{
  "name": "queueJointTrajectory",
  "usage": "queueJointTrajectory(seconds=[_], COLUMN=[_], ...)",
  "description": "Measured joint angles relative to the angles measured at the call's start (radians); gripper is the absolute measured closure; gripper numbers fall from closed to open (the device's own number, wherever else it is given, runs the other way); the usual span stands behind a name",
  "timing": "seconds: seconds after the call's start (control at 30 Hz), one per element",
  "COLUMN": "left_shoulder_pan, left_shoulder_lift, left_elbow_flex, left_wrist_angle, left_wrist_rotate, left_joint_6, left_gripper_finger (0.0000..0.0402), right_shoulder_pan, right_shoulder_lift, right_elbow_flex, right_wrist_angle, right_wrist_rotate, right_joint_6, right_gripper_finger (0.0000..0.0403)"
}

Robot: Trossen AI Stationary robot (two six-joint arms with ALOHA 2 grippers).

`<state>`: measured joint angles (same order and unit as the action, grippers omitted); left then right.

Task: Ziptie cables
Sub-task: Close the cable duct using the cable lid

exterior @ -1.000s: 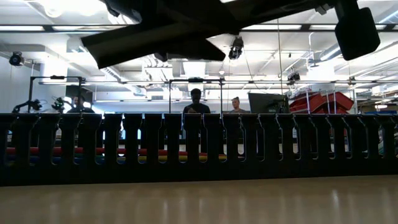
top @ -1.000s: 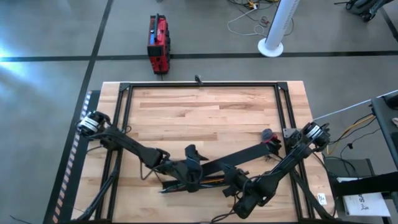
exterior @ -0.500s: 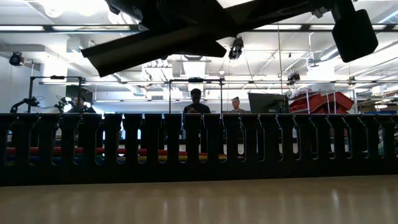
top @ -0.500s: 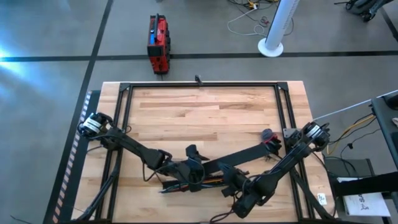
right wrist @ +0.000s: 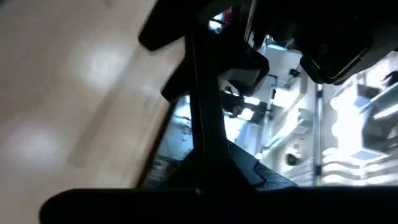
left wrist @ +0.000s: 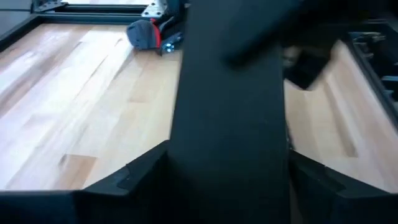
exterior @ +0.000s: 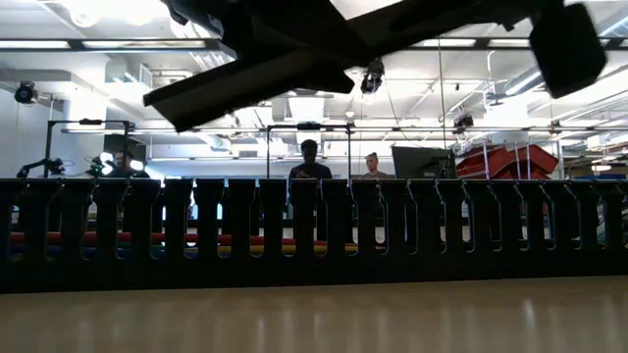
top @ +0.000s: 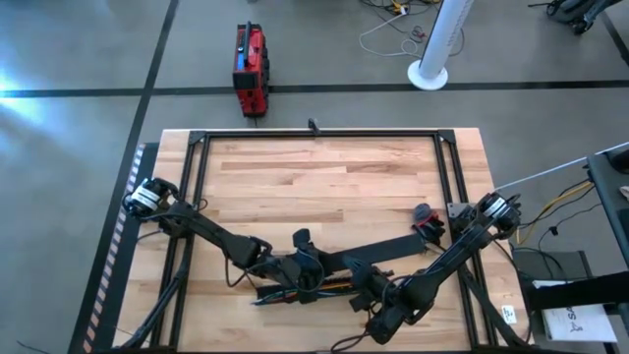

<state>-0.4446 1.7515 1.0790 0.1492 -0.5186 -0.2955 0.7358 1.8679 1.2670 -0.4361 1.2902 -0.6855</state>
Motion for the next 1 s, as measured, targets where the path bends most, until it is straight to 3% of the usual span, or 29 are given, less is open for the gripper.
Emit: queueJointTrajectory(seconds=[0.1,0.23,0.43,0.53,0.67,1.0], left_shoulder_pan=[0.002,0.001,0.002,-0.002,0.0,-0.004], left_shoulder_lift=[0.0,0.0,0.0,0.0,0.0,0.0], left_elbow_flex=[-0.001,-0.002,-0.004,-0.002,-0.003,-0.003], left_wrist_angle=[-0.013,-0.055,-0.09,-0.114,-0.123,-0.125], left_wrist_rotate=[-0.007,-0.007,-0.008,-0.019,-0.026,-0.024], left_joint_6=[0.002,0.002,-0.014,-0.022,-0.024,0.007], left_gripper_finger=[0.0175,0.021,0.0224,0.0221,0.0232,0.0295], right_shoulder_pan=[-0.004,-0.029,-0.052,-0.056,-0.06,-0.071], right_shoulder_lift=[-0.001,-0.006,-0.007,-0.013,-0.023,-0.041], right_elbow_flex=[0.014,0.053,0.075,0.116,0.183,0.219], right_wrist_angle=[-0.006,-0.03,-0.044,-0.041,-0.058,-0.198], right_wrist_rotate=[-0.081,-0.282,-0.34,-0.434,-0.534,-0.538], right_joint_6=[0.125,0.289,0.39,0.452,0.534,0.722], right_gripper_finger=[0.0357,0.0294,0.0215,0.0188,0.0161,0.0149])
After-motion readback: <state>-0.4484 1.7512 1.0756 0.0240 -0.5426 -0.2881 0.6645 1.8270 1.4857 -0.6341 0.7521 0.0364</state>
